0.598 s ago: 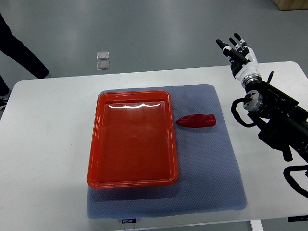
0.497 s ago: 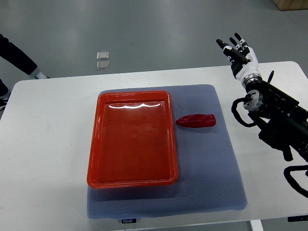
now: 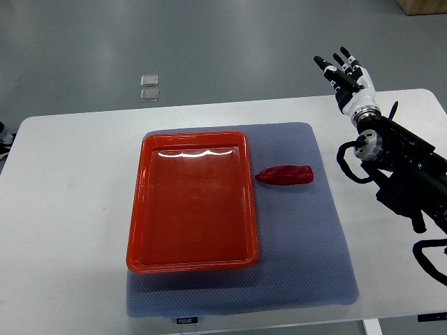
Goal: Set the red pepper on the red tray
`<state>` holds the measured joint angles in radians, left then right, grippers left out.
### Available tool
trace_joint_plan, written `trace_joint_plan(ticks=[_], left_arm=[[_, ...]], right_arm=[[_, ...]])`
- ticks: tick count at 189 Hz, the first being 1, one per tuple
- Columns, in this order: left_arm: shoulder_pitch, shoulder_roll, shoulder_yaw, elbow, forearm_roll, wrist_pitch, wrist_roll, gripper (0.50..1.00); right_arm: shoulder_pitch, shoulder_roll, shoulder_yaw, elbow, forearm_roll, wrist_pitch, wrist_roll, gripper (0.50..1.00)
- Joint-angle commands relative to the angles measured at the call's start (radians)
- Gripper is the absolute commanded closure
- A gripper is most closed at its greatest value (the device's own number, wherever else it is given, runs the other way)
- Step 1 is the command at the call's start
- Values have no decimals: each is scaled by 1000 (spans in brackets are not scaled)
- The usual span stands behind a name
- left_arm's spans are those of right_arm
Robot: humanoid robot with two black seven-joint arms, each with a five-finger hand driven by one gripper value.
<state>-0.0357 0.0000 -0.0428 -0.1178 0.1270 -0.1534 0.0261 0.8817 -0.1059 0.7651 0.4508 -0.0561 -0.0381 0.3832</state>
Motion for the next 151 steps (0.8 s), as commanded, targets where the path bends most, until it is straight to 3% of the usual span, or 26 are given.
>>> trace_joint_plan(ticks=[1,151], left_arm=[[0,0,0,6,0,0,0,500],[-1,0,4,4,-1,0,0,500]], right_arm=[[6,-1,0,0,-2,0,2,579],[26,-1,-72,2,-99,-17,-1,579]])
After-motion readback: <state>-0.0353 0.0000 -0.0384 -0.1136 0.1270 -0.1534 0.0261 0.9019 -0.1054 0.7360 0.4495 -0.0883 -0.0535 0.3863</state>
